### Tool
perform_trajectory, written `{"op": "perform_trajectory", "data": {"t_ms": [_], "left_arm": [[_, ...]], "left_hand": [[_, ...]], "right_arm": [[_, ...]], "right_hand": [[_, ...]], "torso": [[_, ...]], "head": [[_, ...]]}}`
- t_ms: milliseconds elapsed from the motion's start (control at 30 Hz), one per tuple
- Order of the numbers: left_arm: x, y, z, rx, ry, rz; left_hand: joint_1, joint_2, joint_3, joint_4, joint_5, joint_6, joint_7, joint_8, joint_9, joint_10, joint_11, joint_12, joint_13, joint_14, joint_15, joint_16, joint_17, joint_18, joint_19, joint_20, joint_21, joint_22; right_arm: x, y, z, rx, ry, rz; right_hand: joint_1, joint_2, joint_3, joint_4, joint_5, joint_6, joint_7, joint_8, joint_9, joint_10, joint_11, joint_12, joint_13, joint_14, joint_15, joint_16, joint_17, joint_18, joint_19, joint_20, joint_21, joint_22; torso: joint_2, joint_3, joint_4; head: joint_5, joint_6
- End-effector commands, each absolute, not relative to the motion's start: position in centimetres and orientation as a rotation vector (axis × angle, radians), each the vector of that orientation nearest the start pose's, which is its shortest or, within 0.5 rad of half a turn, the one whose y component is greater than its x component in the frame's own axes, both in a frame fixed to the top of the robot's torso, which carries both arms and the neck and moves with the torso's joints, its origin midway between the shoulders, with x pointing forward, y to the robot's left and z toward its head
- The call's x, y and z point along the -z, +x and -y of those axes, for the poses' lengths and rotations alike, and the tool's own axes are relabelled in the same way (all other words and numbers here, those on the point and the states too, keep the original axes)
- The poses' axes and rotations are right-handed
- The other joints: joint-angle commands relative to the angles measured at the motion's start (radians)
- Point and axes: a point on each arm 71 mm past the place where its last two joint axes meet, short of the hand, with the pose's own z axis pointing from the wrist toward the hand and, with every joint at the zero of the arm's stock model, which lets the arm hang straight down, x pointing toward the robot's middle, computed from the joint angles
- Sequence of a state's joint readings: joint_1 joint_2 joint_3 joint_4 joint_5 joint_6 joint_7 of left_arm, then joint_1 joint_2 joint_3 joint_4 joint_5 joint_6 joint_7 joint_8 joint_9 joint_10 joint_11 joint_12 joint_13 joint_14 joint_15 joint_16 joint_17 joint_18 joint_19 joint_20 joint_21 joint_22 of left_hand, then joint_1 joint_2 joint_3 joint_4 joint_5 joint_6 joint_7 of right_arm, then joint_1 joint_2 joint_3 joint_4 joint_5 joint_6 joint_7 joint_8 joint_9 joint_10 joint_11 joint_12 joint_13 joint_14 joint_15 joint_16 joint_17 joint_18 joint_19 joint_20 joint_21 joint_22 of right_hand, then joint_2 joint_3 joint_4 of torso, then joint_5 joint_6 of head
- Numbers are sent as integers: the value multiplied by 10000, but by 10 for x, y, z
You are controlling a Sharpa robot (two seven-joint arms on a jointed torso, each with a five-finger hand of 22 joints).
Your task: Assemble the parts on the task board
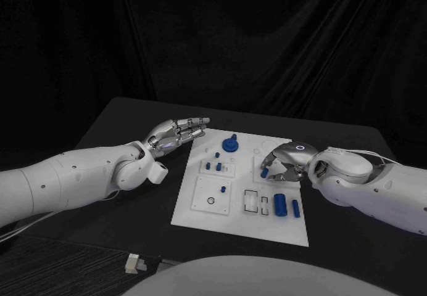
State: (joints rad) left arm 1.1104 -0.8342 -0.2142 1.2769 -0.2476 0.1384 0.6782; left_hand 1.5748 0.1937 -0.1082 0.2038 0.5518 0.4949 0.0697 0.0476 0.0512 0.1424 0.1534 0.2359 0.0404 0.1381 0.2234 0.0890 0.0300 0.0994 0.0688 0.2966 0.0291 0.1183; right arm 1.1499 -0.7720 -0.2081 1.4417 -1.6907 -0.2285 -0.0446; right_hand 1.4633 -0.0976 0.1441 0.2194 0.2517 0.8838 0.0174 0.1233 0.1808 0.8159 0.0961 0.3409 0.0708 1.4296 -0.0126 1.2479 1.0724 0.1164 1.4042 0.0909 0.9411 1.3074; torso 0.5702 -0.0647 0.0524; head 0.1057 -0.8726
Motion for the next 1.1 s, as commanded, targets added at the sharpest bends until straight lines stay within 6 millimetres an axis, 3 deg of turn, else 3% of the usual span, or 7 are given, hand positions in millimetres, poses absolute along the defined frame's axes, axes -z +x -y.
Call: {"op": "perform_trajectory", "data": {"t_ms": [33,433,733,1100], "left_arm": [[265,465,-256,18503,-7382,-15050],[266,465,-256,18521,-7396,-15092],[267,465,-255,18555,-7421,-15153],[269,464,-255,18548,-7485,-15240]], "left_hand": [[24,63,89,-2,55,-20,22,29,-5,-39,33,40,5,-10,71,43,16,-111,35,-2,26,0],[44,65,140,-27,98,-34,23,28,-6,-44,35,46,5,-10,85,54,16,-135,44,-3,27,-3],[74,81,225,-65,128,-39,61,29,-6,-52,26,53,6,-12,104,69,16,-172,48,-4,24,-17],[88,44,496,-165,137,333,391,97,38,-74,-171,71,4,-43,126,106,14,-281,65,-8,14,-60]], "right_arm": [[277,453,181,-5822,-5520,-18027],[282,451,175,-6164,-5642,-17861],[284,451,171,-6292,-5705,-17832],[283,451,169,-6468,-5682,-17538]], "right_hand": [[161,4,51,-155,109,130,44,53,20,174,-13,31,7,17,-40,10,-6,-121,42,-18,34,1268],[302,38,355,-400,279,215,306,-34,20,940,-61,-24,-2,-3,-55,-37,-50,-119,10,-43,58,1265],[335,14,533,-441,276,237,403,-66,27,1285,-90,-95,-5,-29,-49,-75,-90,-115,-22,-40,35,1256],[624,-5,1115,-748,488,1408,824,509,460,2174,-276,-298,-2,-57,-131,-123,-129,-108,-69,-107,74,1255]], "torso": [[-1,0,0],[-1,-1,-1],[-1,-1,0],[-2,-1,0]], "head": [[-4,0],[5,0],[18,0],[56,0]]}}
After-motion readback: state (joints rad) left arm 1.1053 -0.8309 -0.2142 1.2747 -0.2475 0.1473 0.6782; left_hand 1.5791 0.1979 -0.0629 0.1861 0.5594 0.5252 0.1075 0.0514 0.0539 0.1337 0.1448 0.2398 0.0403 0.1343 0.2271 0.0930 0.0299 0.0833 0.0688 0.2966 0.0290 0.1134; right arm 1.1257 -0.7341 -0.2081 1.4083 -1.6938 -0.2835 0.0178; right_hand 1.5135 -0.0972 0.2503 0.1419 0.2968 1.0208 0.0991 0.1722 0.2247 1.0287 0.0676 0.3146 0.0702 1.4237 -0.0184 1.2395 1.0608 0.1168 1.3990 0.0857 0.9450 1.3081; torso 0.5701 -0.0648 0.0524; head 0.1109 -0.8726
